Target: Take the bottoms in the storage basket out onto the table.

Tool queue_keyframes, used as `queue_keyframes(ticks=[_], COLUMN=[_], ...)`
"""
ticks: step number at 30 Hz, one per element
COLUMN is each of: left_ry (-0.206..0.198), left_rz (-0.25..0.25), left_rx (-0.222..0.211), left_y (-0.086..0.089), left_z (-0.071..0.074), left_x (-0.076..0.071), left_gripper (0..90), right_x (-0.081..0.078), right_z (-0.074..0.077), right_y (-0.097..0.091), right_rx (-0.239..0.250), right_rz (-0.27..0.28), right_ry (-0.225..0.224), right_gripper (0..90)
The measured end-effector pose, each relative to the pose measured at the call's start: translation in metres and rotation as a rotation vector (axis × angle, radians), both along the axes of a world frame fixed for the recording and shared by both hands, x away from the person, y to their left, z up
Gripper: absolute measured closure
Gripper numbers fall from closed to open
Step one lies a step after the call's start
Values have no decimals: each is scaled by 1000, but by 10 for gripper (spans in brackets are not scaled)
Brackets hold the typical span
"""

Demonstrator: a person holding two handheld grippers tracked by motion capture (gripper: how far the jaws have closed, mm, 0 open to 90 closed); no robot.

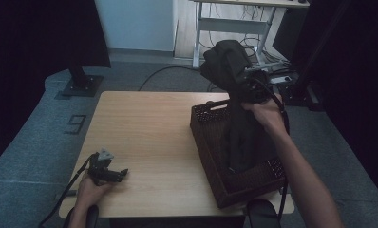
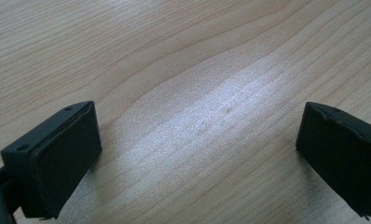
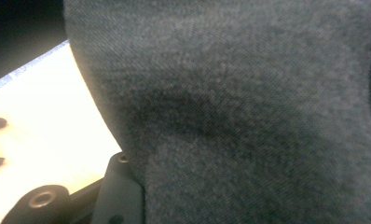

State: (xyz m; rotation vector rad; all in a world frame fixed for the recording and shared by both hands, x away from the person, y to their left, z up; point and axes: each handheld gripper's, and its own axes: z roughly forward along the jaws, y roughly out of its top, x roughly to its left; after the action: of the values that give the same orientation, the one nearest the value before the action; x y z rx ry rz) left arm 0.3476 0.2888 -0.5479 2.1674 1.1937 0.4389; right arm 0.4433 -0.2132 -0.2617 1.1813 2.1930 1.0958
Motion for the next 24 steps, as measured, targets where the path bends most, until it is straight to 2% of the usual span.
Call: queue_keyframes(ticks=[9, 24], left_ry=[-1, 0], left_rz=[0, 0], left_rx=[0, 0], left_y=[0, 0], left_z=[0, 0], left_x=[0, 0], left_gripper=[0, 0], right_x=[-1, 2], right_z=[13, 21], right_y=[25, 76], right_rx=[3, 16], right_rz=[28, 98], right_ry=[-3, -8], right_gripper=[577, 577])
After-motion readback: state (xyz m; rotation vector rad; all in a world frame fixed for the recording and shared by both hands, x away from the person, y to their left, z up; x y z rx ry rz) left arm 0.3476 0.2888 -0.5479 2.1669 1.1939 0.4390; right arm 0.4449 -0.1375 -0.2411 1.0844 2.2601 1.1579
